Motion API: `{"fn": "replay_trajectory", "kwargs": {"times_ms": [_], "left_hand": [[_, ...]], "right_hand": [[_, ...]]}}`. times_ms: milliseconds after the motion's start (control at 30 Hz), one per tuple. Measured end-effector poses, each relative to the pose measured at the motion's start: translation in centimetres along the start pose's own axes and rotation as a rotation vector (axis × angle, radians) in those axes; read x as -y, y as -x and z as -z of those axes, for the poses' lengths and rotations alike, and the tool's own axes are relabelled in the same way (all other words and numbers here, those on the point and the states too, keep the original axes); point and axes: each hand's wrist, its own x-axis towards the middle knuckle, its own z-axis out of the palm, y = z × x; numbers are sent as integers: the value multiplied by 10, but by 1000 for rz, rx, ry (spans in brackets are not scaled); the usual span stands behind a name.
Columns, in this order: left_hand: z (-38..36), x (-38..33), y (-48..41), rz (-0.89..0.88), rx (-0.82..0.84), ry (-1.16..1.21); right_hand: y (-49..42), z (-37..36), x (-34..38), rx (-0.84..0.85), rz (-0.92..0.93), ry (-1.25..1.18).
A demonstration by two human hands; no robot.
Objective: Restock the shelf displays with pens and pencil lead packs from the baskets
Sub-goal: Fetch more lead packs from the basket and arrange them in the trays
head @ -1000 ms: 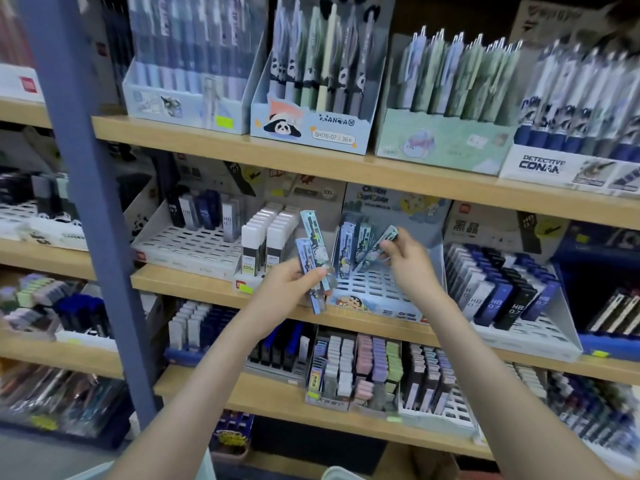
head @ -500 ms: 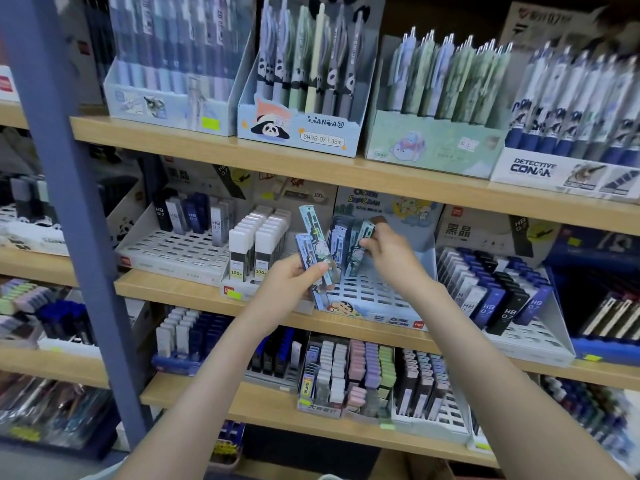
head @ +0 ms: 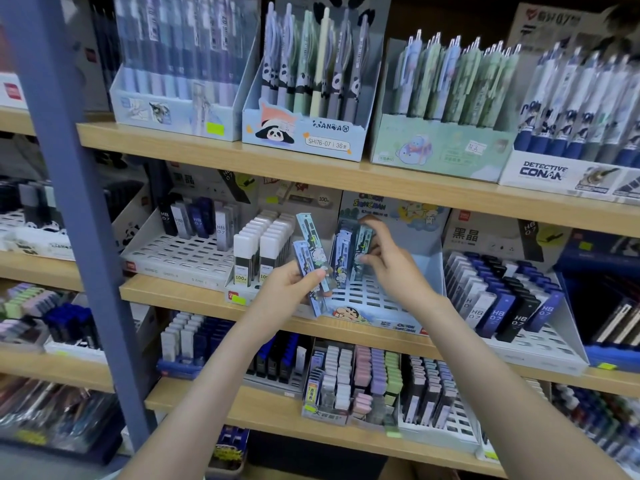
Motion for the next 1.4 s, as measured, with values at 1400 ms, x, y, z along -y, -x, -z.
{"fn": "replay_trajectory", "kwargs": {"times_ms": [1400], "left_hand": [[1,2,-7,-4,41,27]], "right_hand": [[-5,-12,-13,-109,118,150]]}}
